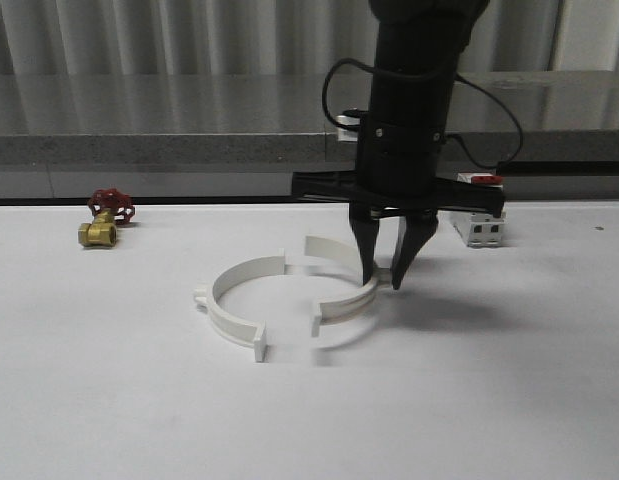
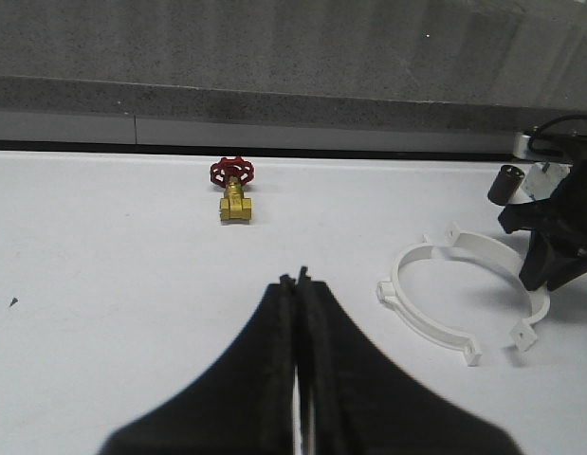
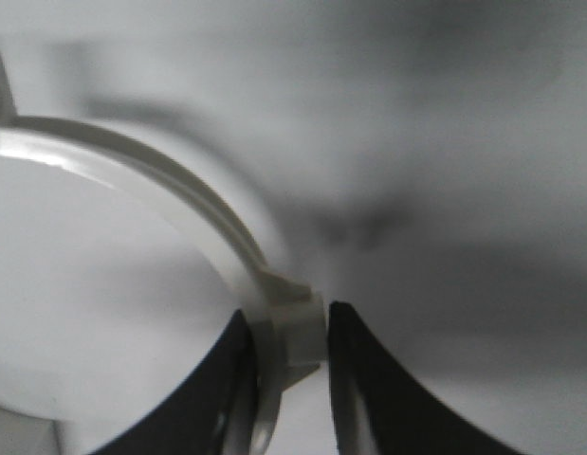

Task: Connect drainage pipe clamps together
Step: 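Carry the clamp half with the right gripper toward the placed half, then press the halves together into a ring, open the right gripper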

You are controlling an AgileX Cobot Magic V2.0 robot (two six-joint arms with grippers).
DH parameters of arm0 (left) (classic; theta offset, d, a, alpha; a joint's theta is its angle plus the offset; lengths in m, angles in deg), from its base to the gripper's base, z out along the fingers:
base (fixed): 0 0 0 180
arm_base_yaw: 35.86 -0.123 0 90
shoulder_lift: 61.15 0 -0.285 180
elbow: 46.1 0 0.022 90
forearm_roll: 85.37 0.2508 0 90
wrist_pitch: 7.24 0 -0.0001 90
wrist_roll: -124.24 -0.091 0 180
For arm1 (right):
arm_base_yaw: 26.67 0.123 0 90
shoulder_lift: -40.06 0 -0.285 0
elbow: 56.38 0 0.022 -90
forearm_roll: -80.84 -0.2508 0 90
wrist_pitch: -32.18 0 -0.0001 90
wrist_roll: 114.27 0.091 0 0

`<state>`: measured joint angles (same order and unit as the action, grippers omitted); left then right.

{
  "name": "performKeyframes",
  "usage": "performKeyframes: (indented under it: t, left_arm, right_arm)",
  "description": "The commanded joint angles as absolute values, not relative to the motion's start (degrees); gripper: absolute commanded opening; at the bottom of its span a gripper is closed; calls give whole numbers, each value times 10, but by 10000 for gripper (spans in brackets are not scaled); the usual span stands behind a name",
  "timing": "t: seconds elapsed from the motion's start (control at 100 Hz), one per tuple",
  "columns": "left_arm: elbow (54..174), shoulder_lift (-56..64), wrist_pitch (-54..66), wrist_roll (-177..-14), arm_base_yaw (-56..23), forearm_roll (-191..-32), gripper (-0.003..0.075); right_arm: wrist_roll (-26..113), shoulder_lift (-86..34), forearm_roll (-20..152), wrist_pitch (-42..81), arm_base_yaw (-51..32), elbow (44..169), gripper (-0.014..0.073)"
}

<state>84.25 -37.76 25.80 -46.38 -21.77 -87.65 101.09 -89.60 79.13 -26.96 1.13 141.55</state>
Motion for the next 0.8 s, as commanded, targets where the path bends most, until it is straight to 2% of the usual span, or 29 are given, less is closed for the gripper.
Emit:
performKeyframes:
  t: [0.0,0.79]
  left_arm:
    - [858,-372,214,-459,-219,-881,-20]
    - [858,-372,214,-459,-219,-881,-20]
  right_arm:
    - [1027,-870,799,-269,23,1441,79]
    - [1123,-887,808,-262,40,1441,80]
